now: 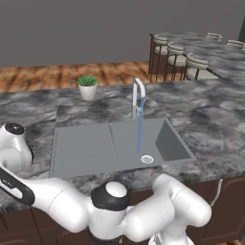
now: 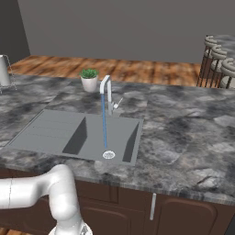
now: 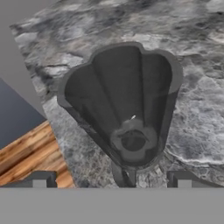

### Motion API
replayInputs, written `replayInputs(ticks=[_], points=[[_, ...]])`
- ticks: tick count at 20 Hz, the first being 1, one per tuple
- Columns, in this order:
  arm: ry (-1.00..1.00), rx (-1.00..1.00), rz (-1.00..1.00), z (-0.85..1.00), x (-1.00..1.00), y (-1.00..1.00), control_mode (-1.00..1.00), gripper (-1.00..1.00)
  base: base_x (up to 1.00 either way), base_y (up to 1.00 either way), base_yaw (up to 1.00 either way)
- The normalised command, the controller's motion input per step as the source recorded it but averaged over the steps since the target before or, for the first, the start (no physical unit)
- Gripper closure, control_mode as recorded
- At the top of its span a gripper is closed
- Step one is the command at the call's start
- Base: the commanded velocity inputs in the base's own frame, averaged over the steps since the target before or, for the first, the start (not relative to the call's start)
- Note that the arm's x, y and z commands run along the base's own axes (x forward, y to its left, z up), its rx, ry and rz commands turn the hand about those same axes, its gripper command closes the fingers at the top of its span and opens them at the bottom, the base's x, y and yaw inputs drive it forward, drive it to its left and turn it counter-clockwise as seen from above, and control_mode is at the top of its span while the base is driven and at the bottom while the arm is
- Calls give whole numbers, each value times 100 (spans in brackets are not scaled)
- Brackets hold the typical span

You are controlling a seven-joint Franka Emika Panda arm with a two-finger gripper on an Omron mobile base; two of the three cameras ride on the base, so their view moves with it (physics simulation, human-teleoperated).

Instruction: Turn on the sink faucet and place the jug under the water for a few seconds to fill it up.

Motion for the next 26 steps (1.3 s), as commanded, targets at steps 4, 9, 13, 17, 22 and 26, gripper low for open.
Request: replayInputs(ticks=[4, 9, 13, 17, 22, 26], points=[[0, -1, 0, -7, 0, 4, -100, -100, 0, 0, 0], [1, -2, 0, -12, 0, 12, -100, -100, 0, 0, 0], [2, -3, 0, -22, 0, 17, -100, -100, 0, 0, 0], [1, -2, 0, -24, 0, 9, -100, -100, 0, 0, 0], [0, 0, 0, -19, 0, 3, -100, -100, 0, 0, 0], [0, 0, 0, -20, 0, 2, -100, 100, 0, 0, 0]])
